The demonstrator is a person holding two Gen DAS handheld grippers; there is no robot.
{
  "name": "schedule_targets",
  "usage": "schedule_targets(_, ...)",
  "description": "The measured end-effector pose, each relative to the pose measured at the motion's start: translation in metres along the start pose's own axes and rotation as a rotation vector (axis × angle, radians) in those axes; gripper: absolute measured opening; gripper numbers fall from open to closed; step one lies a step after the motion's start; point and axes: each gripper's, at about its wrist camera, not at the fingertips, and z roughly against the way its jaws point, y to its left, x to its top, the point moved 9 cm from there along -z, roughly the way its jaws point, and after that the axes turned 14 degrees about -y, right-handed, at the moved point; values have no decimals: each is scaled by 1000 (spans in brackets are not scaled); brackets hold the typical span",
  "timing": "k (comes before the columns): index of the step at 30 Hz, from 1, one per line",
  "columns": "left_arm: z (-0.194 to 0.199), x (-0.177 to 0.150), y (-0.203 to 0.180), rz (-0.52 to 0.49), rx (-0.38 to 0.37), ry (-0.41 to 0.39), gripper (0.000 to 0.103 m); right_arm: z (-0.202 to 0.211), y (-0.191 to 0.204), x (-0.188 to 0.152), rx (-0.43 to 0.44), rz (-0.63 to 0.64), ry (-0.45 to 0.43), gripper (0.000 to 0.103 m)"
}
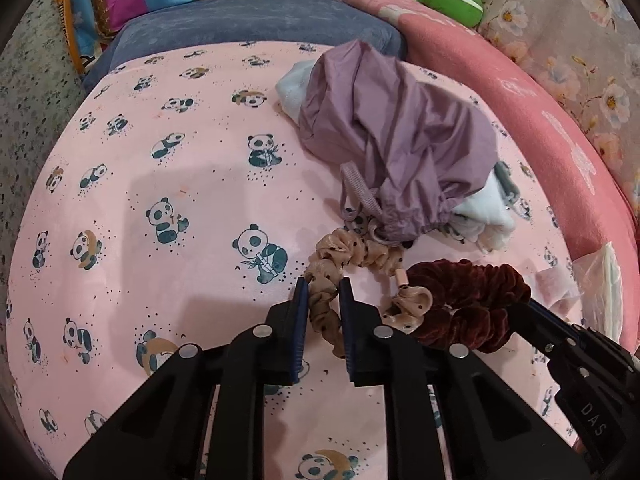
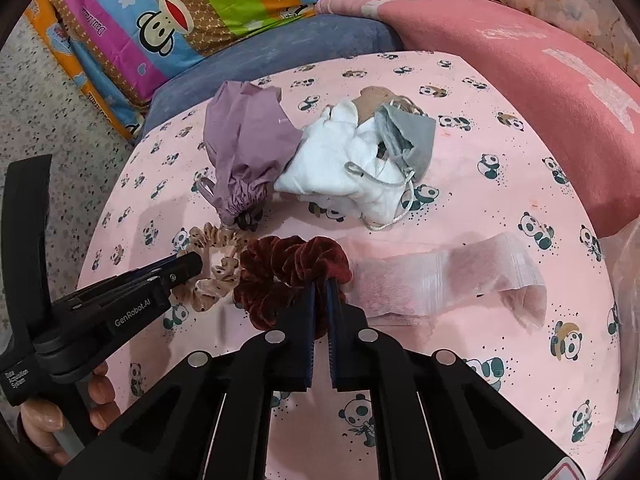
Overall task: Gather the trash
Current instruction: 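Grasp the beige scrunchie with the left gripper while the right gripper grasps the dark red scrunchie, then carry both scrunchies in both grippers over the white trash bin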
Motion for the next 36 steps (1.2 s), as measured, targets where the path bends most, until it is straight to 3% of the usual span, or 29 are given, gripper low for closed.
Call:
schedule_targets(8, 33, 27, -28, -43, -37, -82, 14, 50, -1, 39, 20, -14, -127, 6)
schedule_targets(17, 71, 58, -96, -133, -125, -174, 14, 126, -31, 93, 2, -42, -295, 6)
schedule_targets(25, 91, 70, -176, -231, -222, -223, 14, 189, -92, 123, -72, -96, -417, 6)
schedule_targets(36, 102, 52, -284, -358, -346, -226, 14, 253, -199, 115, -198, -204, -488, 6)
